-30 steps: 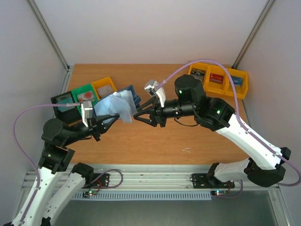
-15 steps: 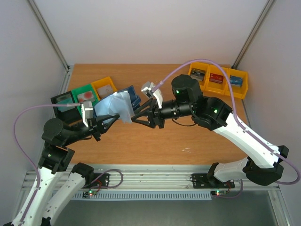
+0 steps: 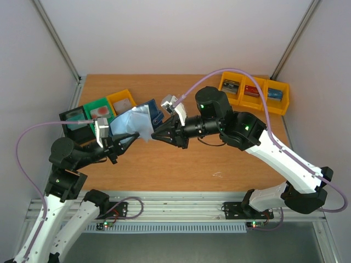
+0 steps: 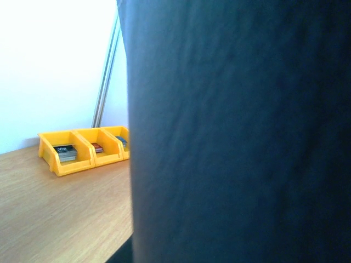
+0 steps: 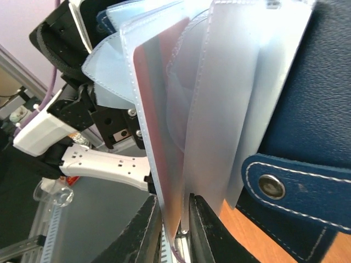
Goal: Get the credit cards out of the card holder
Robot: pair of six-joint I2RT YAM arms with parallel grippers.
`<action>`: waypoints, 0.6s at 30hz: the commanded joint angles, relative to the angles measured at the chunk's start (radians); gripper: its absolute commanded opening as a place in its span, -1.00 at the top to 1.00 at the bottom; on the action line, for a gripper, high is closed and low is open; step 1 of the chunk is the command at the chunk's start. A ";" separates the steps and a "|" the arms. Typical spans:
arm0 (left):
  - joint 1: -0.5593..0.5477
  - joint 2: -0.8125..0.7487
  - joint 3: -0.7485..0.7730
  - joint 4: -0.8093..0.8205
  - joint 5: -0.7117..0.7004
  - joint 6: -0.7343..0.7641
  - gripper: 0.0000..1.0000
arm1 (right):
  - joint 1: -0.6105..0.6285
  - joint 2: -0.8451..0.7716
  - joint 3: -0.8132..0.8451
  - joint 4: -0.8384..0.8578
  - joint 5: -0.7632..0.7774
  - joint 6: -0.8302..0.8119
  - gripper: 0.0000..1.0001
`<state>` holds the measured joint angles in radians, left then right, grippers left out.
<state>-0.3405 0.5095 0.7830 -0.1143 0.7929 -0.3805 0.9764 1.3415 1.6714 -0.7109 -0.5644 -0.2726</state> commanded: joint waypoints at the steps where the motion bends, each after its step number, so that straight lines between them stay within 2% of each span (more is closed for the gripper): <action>1: 0.003 -0.005 0.001 0.041 0.010 0.011 0.99 | 0.007 -0.009 0.027 -0.018 0.060 -0.002 0.69; 4: 0.003 -0.005 -0.004 0.055 0.046 0.014 0.99 | 0.007 0.005 0.036 -0.029 0.130 0.011 0.59; 9: 0.003 -0.009 -0.013 0.079 0.111 0.023 1.00 | 0.008 0.045 0.061 -0.045 0.194 0.011 0.60; 12: 0.003 -0.009 -0.014 0.080 0.123 0.029 0.99 | 0.016 0.075 0.094 -0.047 0.178 0.007 0.68; 17: 0.003 -0.010 -0.024 0.062 0.084 0.031 0.98 | 0.052 0.132 0.162 -0.079 0.138 -0.020 0.97; 18: 0.003 -0.010 -0.026 0.046 0.063 0.036 0.88 | 0.056 0.139 0.170 -0.078 0.122 -0.021 0.98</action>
<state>-0.3267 0.5098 0.7635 -0.1074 0.8345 -0.3656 1.0012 1.4311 1.7893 -0.7959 -0.4225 -0.2768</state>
